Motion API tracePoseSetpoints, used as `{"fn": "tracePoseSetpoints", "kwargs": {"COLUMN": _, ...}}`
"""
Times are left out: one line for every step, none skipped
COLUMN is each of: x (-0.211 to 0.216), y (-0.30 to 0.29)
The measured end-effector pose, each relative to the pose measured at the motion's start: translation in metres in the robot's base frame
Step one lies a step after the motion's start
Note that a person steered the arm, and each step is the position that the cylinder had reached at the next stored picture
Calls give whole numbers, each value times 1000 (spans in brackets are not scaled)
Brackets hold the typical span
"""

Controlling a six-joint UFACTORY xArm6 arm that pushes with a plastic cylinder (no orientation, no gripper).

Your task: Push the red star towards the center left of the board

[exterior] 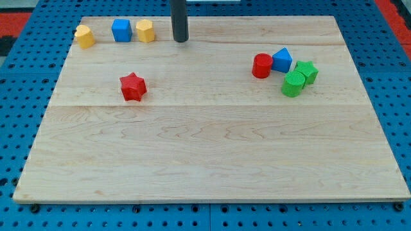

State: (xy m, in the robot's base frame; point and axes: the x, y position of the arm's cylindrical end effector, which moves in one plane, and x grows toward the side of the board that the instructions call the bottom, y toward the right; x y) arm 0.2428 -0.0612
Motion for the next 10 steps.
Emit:
{"fn": "tracePoseSetpoints", "kwargs": {"x": -23, "y": -40}}
{"fn": "tracePoseSetpoints", "kwargs": {"x": -4, "y": -69}}
{"fn": "tracePoseSetpoints", "kwargs": {"x": 42, "y": -22}}
{"fn": "tracePoseSetpoints", "kwargs": {"x": 121, "y": 17}}
{"fn": "tracePoseSetpoints", "kwargs": {"x": 171, "y": 9}}
{"fn": "tracePoseSetpoints", "kwargs": {"x": 146, "y": -59}}
{"fn": "tracePoseSetpoints", "kwargs": {"x": 141, "y": -88}}
{"fn": "tracePoseSetpoints", "kwargs": {"x": 180, "y": -89}}
{"fn": "tracePoseSetpoints", "kwargs": {"x": 139, "y": -136}}
{"fn": "tracePoseSetpoints", "kwargs": {"x": 85, "y": -163}}
